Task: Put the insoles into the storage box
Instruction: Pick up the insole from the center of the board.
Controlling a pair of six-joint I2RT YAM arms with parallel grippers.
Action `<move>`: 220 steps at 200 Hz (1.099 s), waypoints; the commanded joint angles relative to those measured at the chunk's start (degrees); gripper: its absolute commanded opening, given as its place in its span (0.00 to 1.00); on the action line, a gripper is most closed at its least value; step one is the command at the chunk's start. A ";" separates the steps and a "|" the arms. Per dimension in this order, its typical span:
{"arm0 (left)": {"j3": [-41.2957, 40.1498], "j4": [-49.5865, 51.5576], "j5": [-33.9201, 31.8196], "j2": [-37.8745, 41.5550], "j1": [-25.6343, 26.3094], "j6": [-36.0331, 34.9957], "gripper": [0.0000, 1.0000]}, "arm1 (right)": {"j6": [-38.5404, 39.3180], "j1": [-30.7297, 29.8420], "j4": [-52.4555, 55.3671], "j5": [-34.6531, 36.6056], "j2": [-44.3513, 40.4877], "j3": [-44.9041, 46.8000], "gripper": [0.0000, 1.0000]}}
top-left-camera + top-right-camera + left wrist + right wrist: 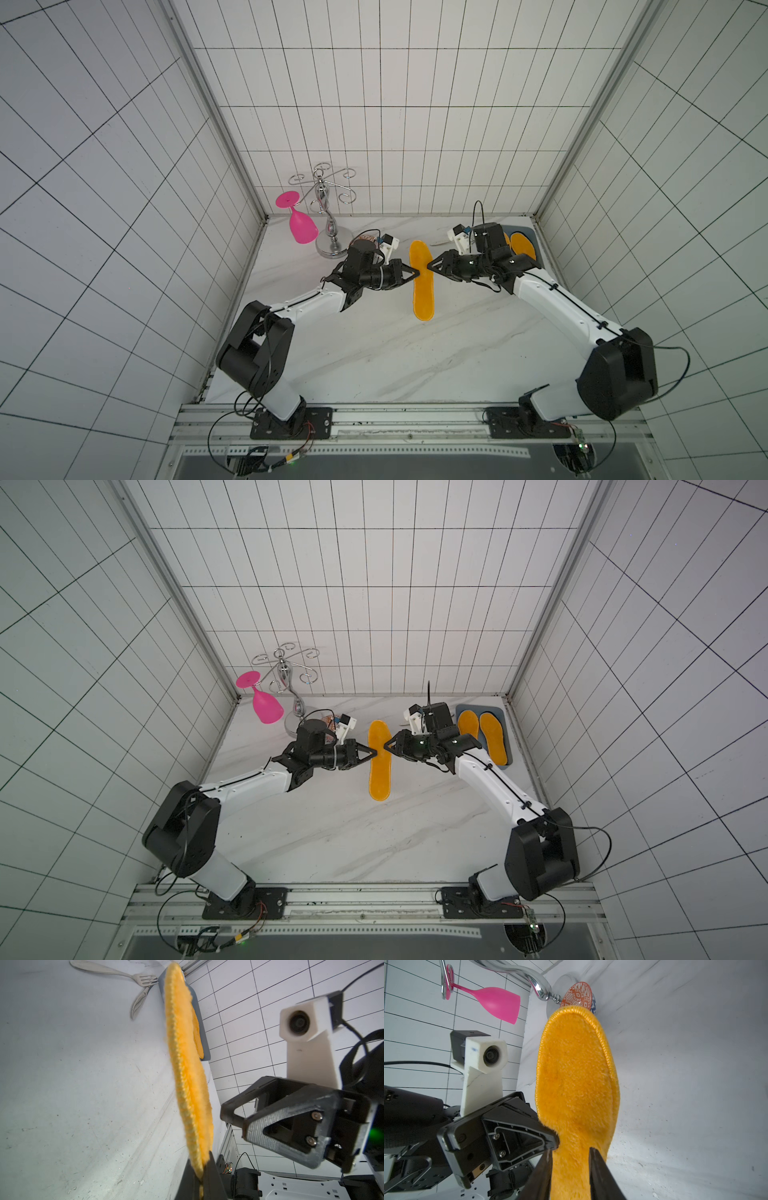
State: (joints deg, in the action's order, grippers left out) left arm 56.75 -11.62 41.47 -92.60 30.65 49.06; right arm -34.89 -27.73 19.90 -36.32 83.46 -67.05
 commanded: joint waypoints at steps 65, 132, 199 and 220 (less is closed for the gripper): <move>-2.34 -8.82 3.26 1.54 -0.24 2.97 0.00 | -1.09 2.67 -1.58 -3.73 0.65 2.90 0.45; -2.39 -10.27 3.89 0.66 -0.29 3.94 0.00 | -6.07 3.16 -9.35 -9.00 0.72 4.63 0.28; -2.08 -7.18 2.70 0.58 -0.52 2.53 0.21 | -8.12 4.50 -11.73 -9.85 -1.23 5.05 0.02; -1.58 -6.39 2.30 0.75 -0.53 2.10 0.40 | -6.14 4.81 -9.51 -8.59 -1.30 4.41 0.00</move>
State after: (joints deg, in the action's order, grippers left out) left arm 54.89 -18.85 44.29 -92.31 30.26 52.25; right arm -42.63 -23.73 10.11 -45.60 83.74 -63.20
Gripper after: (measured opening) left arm 0.319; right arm 0.086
